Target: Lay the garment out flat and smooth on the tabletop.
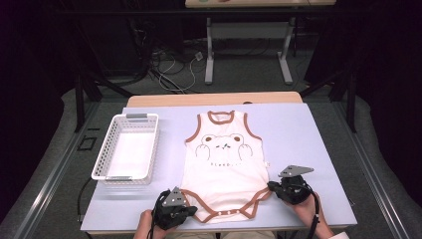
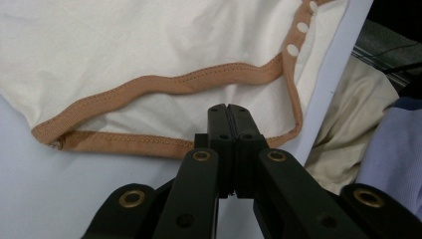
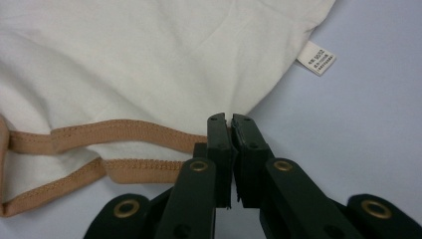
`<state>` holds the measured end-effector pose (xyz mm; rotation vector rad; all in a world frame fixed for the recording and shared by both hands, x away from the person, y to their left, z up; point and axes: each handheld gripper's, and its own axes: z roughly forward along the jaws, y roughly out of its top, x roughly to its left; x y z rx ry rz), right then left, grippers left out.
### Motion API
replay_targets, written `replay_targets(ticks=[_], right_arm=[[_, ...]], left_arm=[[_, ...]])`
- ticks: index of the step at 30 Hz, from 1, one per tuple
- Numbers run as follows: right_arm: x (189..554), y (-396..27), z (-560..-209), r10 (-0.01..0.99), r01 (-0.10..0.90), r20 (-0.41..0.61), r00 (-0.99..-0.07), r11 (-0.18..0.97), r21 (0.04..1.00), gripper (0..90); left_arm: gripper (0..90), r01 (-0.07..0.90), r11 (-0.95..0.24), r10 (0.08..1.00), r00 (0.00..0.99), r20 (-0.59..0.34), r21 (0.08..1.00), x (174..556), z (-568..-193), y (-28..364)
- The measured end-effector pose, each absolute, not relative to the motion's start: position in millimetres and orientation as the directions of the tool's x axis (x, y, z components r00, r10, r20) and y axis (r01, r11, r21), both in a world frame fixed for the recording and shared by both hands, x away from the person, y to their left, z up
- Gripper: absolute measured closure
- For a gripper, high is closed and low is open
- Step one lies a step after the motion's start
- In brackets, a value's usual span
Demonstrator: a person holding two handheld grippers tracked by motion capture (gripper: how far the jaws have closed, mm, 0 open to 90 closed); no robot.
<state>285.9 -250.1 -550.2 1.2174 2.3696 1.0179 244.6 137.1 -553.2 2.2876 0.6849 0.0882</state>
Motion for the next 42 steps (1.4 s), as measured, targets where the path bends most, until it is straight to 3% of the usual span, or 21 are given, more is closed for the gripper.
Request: replay_targets(ticks=[2, 4, 9, 17, 23, 27, 42], right_arm=[[286, -250, -551, 0.796, 0.586, 0.054, -0.603, 0.397, 0.706, 85.0], [287, -251, -549, 0.782, 0.571, 0.055, -0.621, 0.403, 0.715, 73.1], [288, -251, -545, 0.776, 0.556, 0.058, -0.628, 0.396, 0.731, 44.0], [288, -249, -540, 0.757, 0.521, 0.047, -0.652, 0.403, 0.753, 16.6], [289, -249, -536, 0.750, 0.496, 0.052, -0.659, 0.382, 0.779, 10.9], [290, -250, -536, 0.752, 0.484, 0.049, -0.658, 0.373, 0.792, 7.6], [293, -253, -534, 0.754, 0.456, 0.048, -0.655, 0.344, 0.821, 2.5]], left_arm=[[89.6, 0.451, -0.584, 0.500, 0.855, -0.138, 0.675, 245, -553, 137], [85.6, 0.441, -0.573, 0.502, 0.855, -0.130, 0.690, 246, -551, 139], [56.3, 0.423, -0.567, 0.504, 0.857, -0.108, 0.707, 248, -545, 142], [23.6, 0.414, -0.535, 0.569, 0.821, -0.049, 0.736, 253, -536, 147], [6.6, 0.426, -0.521, 0.592, 0.805, -0.047, 0.740, 261, -533, 150], [0.7, 0.427, -0.525, 0.606, 0.795, -0.030, 0.736, 263, -532, 152], [0.2, 0.438, -0.507, 0.648, 0.761, -0.006, 0.742, 272, -529, 162]])
